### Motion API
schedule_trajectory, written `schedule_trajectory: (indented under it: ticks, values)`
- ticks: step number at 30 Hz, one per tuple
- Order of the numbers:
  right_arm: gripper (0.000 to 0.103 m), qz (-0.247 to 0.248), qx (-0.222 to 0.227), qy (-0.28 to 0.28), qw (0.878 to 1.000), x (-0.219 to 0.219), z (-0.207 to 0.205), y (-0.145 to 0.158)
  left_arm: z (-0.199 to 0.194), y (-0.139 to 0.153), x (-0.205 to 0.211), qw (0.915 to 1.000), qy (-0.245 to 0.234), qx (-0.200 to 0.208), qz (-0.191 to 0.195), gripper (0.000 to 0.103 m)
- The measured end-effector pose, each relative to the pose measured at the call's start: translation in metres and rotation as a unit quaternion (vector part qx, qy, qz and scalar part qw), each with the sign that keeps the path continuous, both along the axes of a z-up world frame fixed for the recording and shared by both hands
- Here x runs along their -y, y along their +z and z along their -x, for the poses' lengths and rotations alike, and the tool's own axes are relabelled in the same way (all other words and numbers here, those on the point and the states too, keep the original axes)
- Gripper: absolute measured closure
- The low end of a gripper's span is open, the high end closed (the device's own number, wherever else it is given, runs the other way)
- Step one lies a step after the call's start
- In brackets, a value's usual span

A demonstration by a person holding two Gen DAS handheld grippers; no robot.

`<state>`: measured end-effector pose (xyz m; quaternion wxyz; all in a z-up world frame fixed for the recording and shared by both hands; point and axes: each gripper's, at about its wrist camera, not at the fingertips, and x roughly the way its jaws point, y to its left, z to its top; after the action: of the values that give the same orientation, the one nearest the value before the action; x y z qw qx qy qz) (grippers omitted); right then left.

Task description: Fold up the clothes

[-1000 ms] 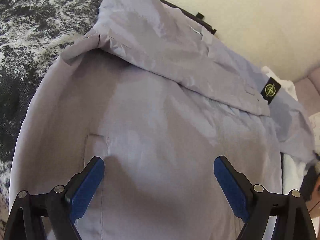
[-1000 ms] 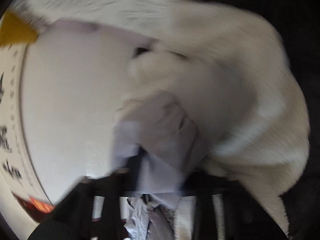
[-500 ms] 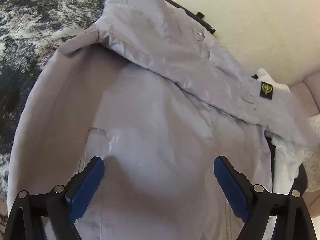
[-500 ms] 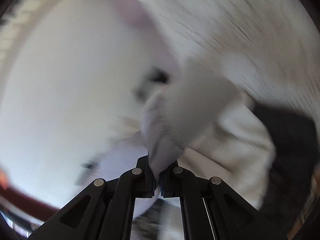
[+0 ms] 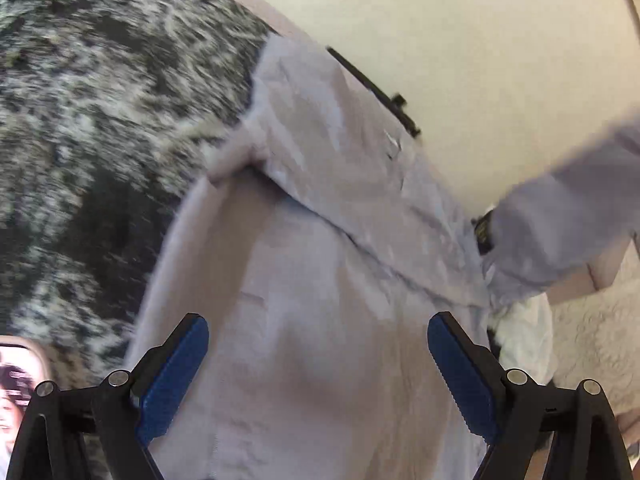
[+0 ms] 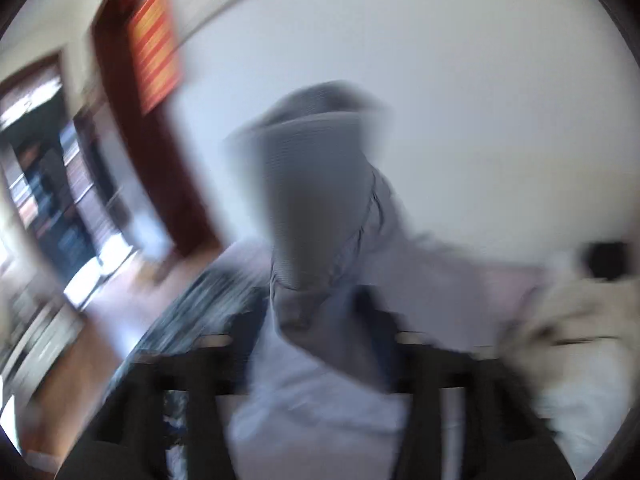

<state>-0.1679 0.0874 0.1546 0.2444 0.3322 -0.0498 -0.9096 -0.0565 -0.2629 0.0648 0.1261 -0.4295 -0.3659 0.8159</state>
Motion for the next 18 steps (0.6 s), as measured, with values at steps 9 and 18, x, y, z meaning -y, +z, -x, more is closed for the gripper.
schedule_trajectory:
  ticks: [9, 18]
  values:
    - [0.035, 0.081, 0.155, 0.031, 0.984, 0.025, -0.022, -0.120, -0.016, -0.002, 0.044, 0.9988, 0.041, 0.015, -0.021, 0.011]
    - [0.034, 0.136, 0.186, -0.153, 0.961, -0.138, -0.077, -0.188, -0.018, -0.002, 0.017, 0.9971, 0.015, 0.029, 0.069, 0.011]
